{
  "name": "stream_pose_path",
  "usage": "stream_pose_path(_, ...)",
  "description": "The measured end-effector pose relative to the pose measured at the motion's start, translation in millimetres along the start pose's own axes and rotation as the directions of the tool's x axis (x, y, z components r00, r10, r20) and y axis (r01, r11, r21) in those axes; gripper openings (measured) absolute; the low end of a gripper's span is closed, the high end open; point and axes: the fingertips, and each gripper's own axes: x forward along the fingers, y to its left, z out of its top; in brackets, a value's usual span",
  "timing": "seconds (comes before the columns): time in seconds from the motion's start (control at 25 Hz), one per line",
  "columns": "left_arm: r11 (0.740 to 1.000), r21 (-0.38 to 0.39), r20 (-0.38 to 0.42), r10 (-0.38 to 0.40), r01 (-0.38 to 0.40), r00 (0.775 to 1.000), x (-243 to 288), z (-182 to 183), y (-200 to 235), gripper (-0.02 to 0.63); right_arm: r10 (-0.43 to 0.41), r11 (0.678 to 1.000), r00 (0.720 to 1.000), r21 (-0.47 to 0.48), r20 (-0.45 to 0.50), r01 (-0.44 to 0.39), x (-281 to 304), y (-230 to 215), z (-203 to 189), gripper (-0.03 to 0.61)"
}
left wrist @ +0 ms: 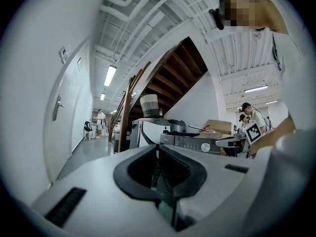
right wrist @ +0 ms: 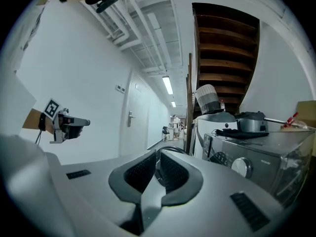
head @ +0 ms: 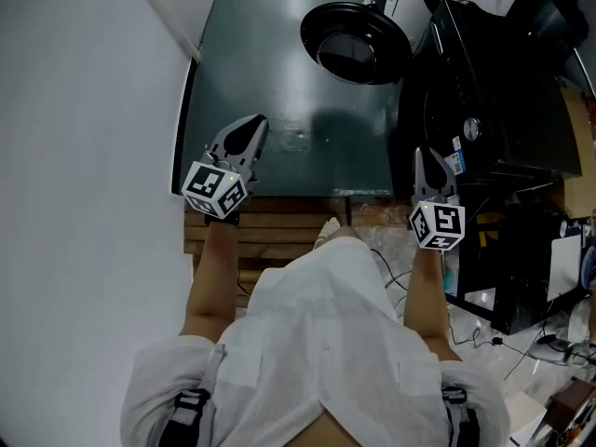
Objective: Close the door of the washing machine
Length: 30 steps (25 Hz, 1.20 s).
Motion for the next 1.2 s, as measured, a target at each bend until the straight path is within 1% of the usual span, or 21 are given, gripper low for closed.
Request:
stream_pose_path(0.2,0.999,0.0,-0.028,-0.042,0.042,0.999,60.1,17.2,21.3,0.025,-0.029,0.999,0.999,0.035,-0.017,0.029,46.2,-30.2,7.7,0.032)
stream_pose_path(0.4,0.998,-0.008,-0.052,-0.056,0.055,0.997,117.9,46.1,39.2,0.025,-0.019,0.999,0.999,0.043,-0.032,0.02,87.3,-61.6,35.7,0.032)
stream_pose_path(0.56,0.998,-0.009,-0.05,-0.068,0.068,0.996,151.6,71.0,47.3,0.025,-0.009,0.999,1.0,0.041,-0.025,0.01,109.7,-80.6,60.6,0.032)
stream_pose_path(0.84,0.994,-0.003,-0.031,-0.113,0.113,0.993,188.5,104.2,37.3,0.025,-0.005,0.999,1.0,0.04,0.005,0.005,117.1,-98.6,88.8,0.032)
stream_pose_path(1.04,0.992,-0.025,-0.028,-0.127,0.127,0.991,203.1,106.7,37.8,0.025,-0.022,0.999,1.0,0.05,0.015,0.021,118.4,-107.9,94.3,0.032)
stream_pose_path(1.2,0.988,-0.027,-0.046,-0.154,0.153,0.987,218.3,104.9,39.4,0.025,-0.036,0.998,0.999,0.053,0.018,0.035,122.3,-116.6,97.8,0.032)
